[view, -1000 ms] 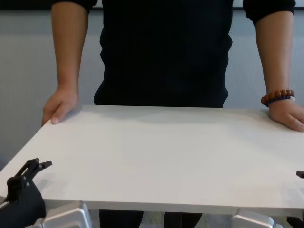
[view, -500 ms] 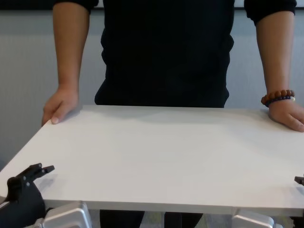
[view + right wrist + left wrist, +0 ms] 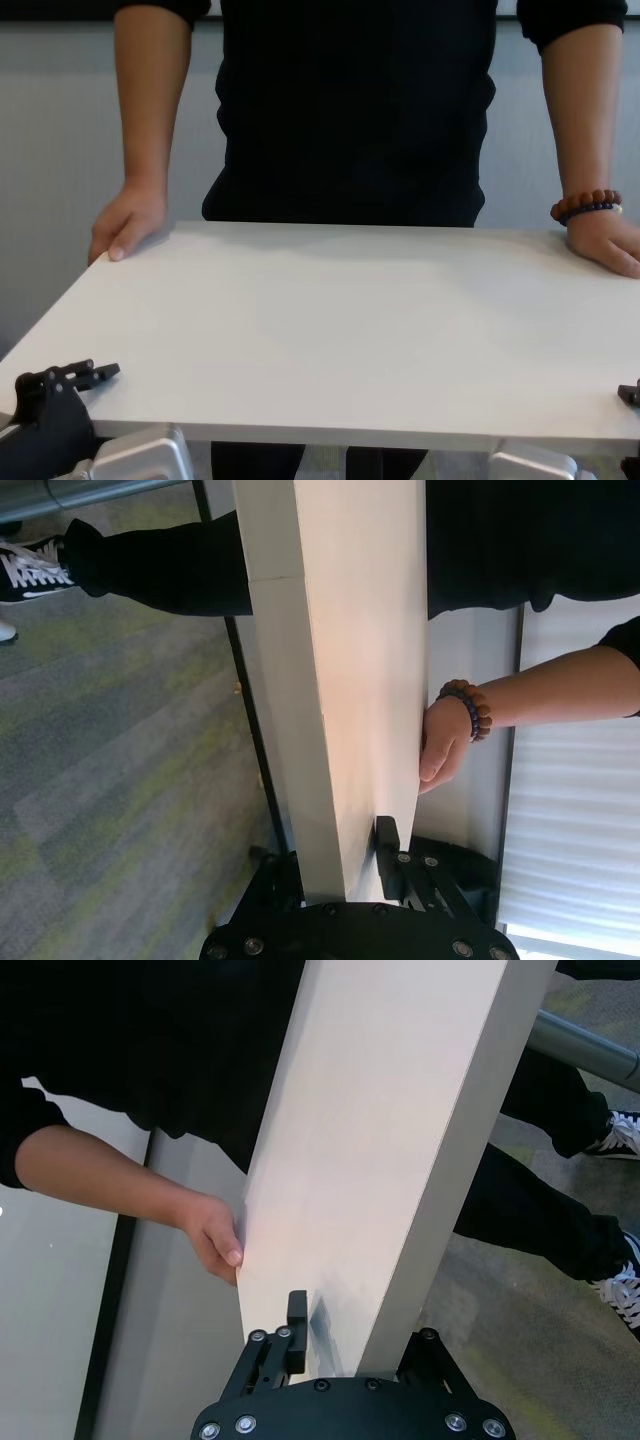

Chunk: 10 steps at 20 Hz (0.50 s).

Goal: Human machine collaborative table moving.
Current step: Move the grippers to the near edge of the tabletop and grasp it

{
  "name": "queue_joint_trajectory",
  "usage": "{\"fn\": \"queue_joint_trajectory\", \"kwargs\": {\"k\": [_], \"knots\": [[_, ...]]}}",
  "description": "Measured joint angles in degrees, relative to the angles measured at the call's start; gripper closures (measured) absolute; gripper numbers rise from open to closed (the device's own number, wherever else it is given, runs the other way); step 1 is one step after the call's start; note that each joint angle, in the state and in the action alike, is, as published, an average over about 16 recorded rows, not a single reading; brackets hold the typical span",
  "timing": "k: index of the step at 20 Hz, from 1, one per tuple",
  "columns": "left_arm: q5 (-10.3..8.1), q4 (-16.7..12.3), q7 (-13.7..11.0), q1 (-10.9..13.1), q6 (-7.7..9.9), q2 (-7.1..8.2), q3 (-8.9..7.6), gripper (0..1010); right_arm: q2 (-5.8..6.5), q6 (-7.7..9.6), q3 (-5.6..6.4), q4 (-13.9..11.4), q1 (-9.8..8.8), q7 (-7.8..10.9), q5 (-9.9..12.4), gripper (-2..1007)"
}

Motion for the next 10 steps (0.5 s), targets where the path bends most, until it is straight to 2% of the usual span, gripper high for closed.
{"fn": "queue_joint_trajectory", "kwargs": {"k": [5, 10], "knots": [[0.0, 0.0, 0.0, 0.0, 0.0, 0.0, 0.0, 621, 0.0, 0.0, 0.0, 0.0, 0.0, 0.0, -0.02, 687], [0.01, 0.0, 0.0, 0.0, 0.0, 0.0, 0.0, 662, 0.0, 0.0, -0.01, 0.01, 0.01, 0.0, -0.03, 716]]}}
